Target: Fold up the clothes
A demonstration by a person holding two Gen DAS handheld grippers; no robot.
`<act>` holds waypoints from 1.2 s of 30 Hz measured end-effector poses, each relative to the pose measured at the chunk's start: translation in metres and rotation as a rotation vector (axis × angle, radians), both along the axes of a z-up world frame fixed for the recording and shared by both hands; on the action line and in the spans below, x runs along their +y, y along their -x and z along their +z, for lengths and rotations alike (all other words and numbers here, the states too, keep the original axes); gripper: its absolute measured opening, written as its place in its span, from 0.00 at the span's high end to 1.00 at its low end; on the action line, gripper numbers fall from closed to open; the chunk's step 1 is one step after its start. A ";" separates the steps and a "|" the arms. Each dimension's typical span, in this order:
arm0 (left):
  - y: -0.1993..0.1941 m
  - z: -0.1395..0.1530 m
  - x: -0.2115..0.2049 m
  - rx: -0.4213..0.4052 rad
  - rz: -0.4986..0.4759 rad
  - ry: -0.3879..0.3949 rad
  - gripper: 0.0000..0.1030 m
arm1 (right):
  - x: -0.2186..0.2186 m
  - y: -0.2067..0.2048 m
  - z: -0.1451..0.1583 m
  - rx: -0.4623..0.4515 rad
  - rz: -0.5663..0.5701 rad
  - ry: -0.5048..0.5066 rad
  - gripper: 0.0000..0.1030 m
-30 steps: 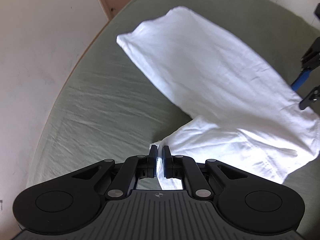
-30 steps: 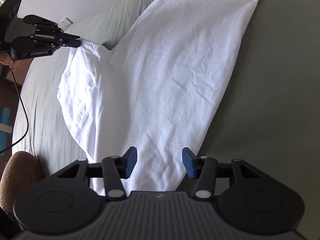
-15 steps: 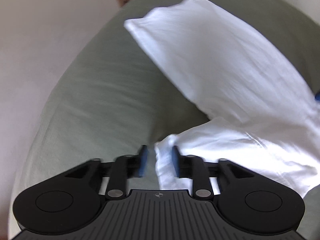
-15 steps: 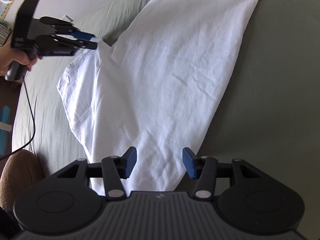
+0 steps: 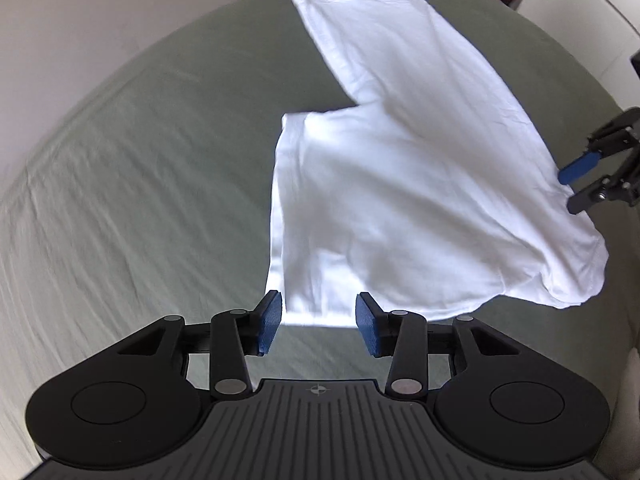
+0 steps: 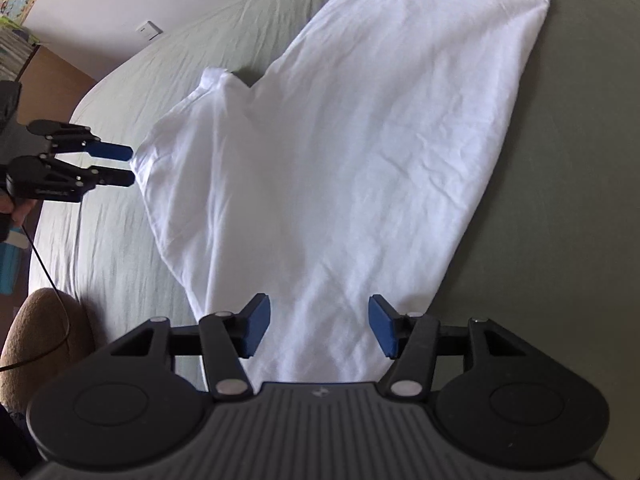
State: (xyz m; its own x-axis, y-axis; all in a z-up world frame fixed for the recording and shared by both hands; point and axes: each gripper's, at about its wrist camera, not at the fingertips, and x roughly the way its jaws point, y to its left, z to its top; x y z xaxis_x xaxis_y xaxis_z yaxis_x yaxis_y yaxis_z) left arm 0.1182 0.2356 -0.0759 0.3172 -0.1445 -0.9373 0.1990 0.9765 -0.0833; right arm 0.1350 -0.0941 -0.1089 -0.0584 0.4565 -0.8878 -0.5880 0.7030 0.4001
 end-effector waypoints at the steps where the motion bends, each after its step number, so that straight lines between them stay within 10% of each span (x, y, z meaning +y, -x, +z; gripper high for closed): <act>1: 0.003 0.000 0.003 -0.008 0.016 0.007 0.62 | -0.001 0.001 -0.001 0.001 0.001 0.002 0.44; 12: 0.001 -0.010 0.010 0.009 0.071 0.095 0.62 | 0.002 0.005 -0.002 0.003 0.002 0.005 0.44; 18: 0.002 -0.011 0.008 -0.008 0.069 0.109 0.87 | 0.005 0.006 -0.005 0.009 0.006 0.013 0.44; 36: -0.011 -0.022 0.021 0.045 0.062 0.061 0.84 | 0.011 0.009 -0.006 0.024 0.034 0.017 0.43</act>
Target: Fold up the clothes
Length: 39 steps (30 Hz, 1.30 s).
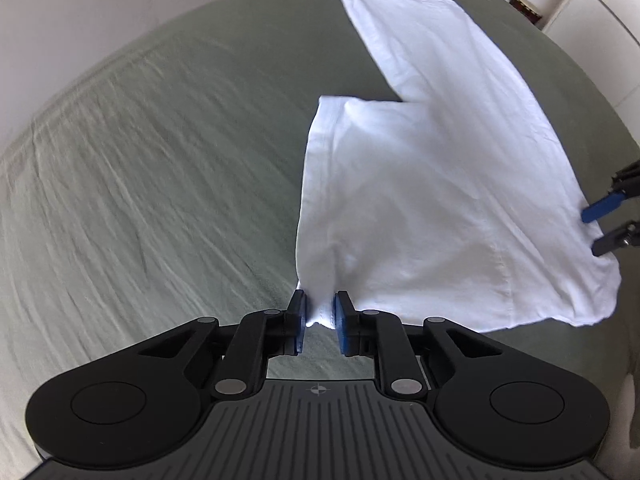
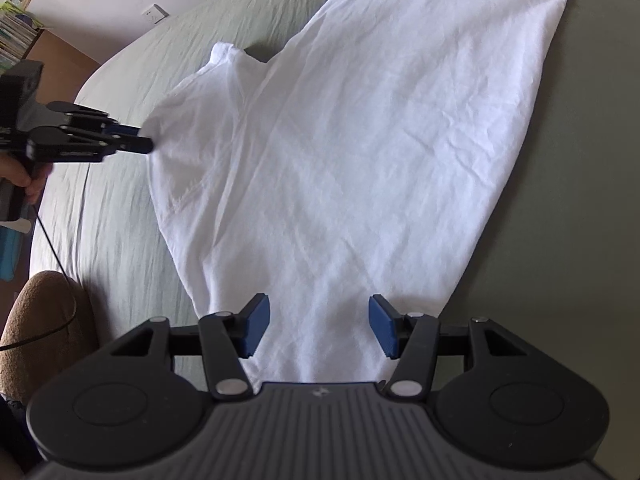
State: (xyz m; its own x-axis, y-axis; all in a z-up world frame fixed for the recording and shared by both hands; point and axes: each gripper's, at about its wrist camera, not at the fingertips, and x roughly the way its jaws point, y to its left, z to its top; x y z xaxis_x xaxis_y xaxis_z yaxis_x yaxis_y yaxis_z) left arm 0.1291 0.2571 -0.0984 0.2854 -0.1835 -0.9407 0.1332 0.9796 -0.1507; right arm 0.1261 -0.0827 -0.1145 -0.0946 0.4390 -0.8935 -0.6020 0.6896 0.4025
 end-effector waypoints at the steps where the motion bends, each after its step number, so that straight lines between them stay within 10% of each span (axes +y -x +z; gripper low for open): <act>1: 0.001 0.000 0.002 0.000 0.010 0.011 0.82 | -0.002 0.000 0.000 0.000 -0.001 0.000 0.40; 8: 0.017 0.013 0.015 -0.012 0.064 0.059 0.54 | -0.022 -0.001 -0.001 0.021 -0.066 -0.019 0.35; 27: 0.035 -0.039 0.068 -0.019 0.501 0.583 0.50 | -0.049 -0.003 -0.018 0.068 -0.149 -0.033 0.35; 39: 0.034 -0.044 0.056 -0.090 0.560 0.589 0.49 | -0.077 -0.006 -0.024 0.149 -0.265 -0.130 0.35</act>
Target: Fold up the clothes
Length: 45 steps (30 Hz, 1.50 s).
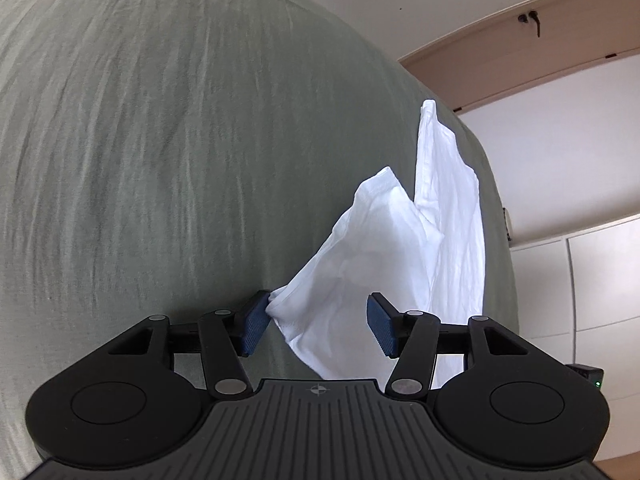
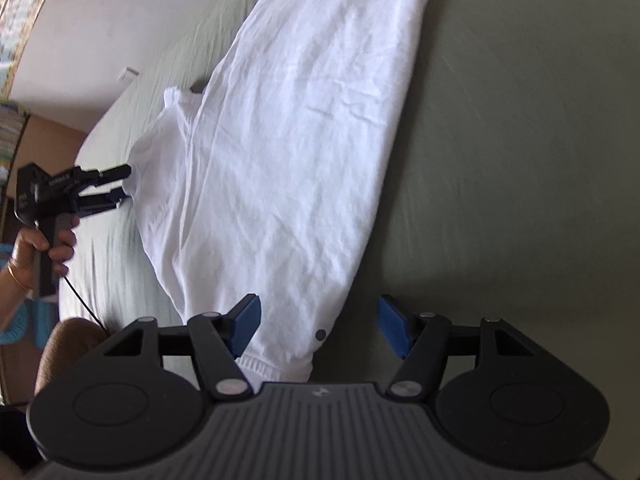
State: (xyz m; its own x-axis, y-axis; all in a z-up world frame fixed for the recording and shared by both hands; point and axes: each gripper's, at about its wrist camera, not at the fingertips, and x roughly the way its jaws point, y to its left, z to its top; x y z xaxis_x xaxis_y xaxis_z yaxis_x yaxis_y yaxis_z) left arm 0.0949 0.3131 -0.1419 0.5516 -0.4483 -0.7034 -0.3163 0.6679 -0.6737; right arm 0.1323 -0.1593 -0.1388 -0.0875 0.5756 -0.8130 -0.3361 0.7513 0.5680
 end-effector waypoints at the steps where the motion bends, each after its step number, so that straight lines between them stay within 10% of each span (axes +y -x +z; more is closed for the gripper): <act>1: -0.001 0.000 -0.002 -0.003 0.000 -0.007 0.51 | -0.003 0.000 -0.003 0.022 -0.018 -0.019 0.35; 4: -0.003 0.001 -0.008 -0.018 -0.001 -0.032 0.54 | -0.011 0.007 -0.015 0.107 -0.068 -0.093 0.35; 9: -0.002 0.003 -0.015 0.000 -0.020 -0.093 0.88 | -0.012 0.020 -0.026 0.159 -0.093 -0.163 0.36; 11: -0.001 0.005 -0.019 0.001 -0.030 -0.109 0.92 | -0.010 0.022 -0.028 0.170 -0.108 -0.168 0.44; 13: -0.002 0.010 -0.026 0.004 -0.052 -0.163 0.92 | -0.006 0.024 -0.030 0.173 -0.117 -0.151 0.73; 19: -0.001 0.041 -0.050 0.042 -0.121 -0.325 0.93 | -0.004 0.024 -0.024 0.182 -0.150 -0.130 0.86; 30: -0.015 0.021 -0.061 0.120 -0.178 -0.386 0.90 | 0.006 0.018 -0.031 0.234 -0.155 -0.077 0.85; 33: -0.012 0.024 -0.048 0.116 -0.154 -0.321 0.81 | 0.005 0.014 -0.026 0.235 -0.143 -0.083 0.69; 40: -0.006 0.072 -0.029 0.131 -0.133 -0.571 0.66 | -0.011 -0.023 0.011 0.017 -0.139 -0.023 0.56; 45: -0.025 0.099 -0.069 -0.030 -0.309 -0.536 0.65 | -0.004 -0.079 0.024 -0.115 -0.209 0.005 0.55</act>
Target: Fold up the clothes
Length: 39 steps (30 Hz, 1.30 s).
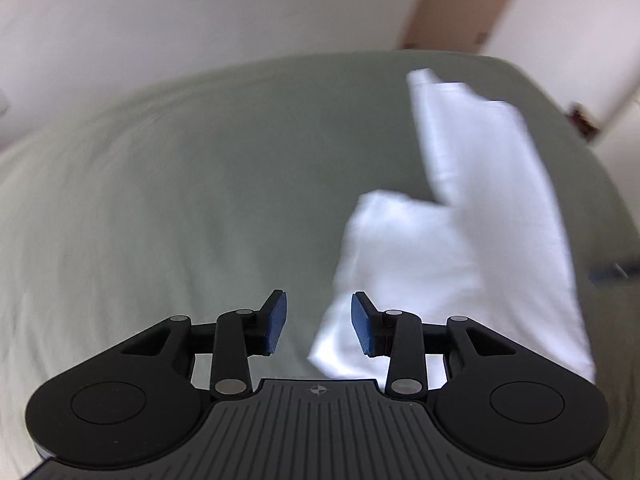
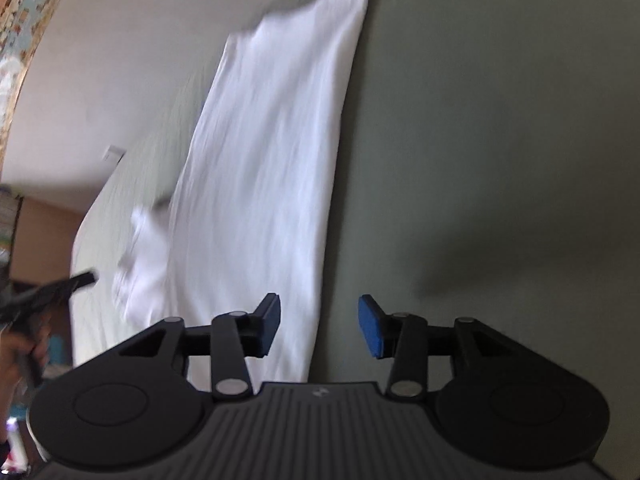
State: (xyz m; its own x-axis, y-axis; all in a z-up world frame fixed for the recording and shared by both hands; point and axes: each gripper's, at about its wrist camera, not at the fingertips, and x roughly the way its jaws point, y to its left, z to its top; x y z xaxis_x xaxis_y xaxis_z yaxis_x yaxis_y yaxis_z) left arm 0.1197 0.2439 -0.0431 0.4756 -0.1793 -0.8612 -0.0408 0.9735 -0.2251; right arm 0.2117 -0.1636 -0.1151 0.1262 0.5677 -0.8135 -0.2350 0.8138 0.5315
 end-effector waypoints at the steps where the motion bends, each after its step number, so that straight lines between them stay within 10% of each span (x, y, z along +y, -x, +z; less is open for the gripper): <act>1: -0.007 -0.001 -0.013 -0.008 -0.051 0.032 0.65 | 0.003 -0.011 0.000 -0.016 -0.017 0.008 0.54; 15: -0.064 -0.035 -0.092 -0.054 -0.386 -0.030 0.66 | 0.046 -0.099 -0.011 -0.094 -0.100 -0.016 0.53; 27: -0.124 -0.056 -0.042 -0.007 -0.164 -0.052 0.67 | 0.037 -0.109 -0.020 -0.091 -0.131 -0.044 0.53; 39: -0.222 -0.050 -0.046 -0.077 -0.083 0.136 0.56 | 0.021 -0.144 -0.023 -0.095 -0.217 -0.086 0.53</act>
